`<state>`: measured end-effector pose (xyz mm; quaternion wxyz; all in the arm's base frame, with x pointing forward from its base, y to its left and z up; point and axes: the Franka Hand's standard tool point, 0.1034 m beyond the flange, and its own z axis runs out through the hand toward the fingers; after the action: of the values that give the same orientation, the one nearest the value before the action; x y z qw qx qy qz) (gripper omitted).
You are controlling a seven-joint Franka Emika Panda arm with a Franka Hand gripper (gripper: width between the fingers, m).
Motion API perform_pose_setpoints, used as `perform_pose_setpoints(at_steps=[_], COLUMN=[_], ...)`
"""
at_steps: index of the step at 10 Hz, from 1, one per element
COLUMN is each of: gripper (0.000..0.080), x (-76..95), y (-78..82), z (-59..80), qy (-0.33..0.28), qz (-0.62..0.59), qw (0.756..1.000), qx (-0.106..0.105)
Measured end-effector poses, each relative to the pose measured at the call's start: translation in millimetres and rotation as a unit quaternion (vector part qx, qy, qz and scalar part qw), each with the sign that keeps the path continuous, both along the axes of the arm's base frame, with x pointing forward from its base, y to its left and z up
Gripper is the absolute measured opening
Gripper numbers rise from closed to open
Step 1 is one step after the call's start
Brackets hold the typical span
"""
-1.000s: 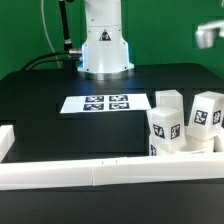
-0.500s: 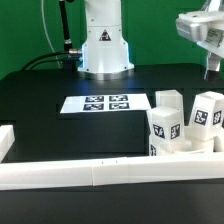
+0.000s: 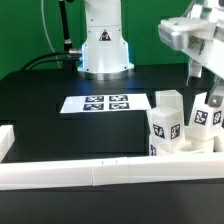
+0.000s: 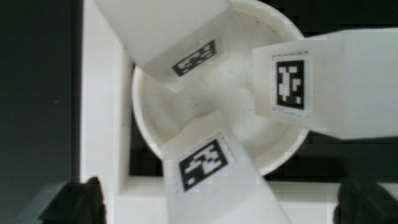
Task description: Assemble stool
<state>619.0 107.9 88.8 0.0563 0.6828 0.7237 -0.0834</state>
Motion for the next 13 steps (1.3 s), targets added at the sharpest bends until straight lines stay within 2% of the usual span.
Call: perform_pose_setpoints(at_steps=[1,2,3,4,5,6,7,10,11,13], gripper=[0.0649,0.0568,0.0432,0.0432,0.0249,0.0113,0.0024,0.0002,0.0001,0.0001], x=[0.5,0.6,0.4,0.4,0.4,0.4,0.5,0.4,-3.9,-6.8], y=[-0.8,-1.0,-1.3,-1.7,-2.0,-2.4,-3.0,-4.6,-3.3,6.5], z=[-0.9,-0.8,-1.1,-1.3,-1.4,-1.6,-1.6,-1.9,-1.1,7.9], qy=[0.0,0.0,0.001,0.001,0.001,0.001,0.001,0.002,0.011,0.029], qz=[-0.001,-0.001,-0.001,-0.002,-0.002,-0.002,-0.003,-0.004,-0.016,-0.018], qw=[1.0,1.0,1.0,1.0,1.0,1.0,1.0,1.0,1.0,0.999], qx=[0.0,0.0,-0.001,-0.001,-0.001,-0.001,-0.001,-0.001,-0.008,-0.017])
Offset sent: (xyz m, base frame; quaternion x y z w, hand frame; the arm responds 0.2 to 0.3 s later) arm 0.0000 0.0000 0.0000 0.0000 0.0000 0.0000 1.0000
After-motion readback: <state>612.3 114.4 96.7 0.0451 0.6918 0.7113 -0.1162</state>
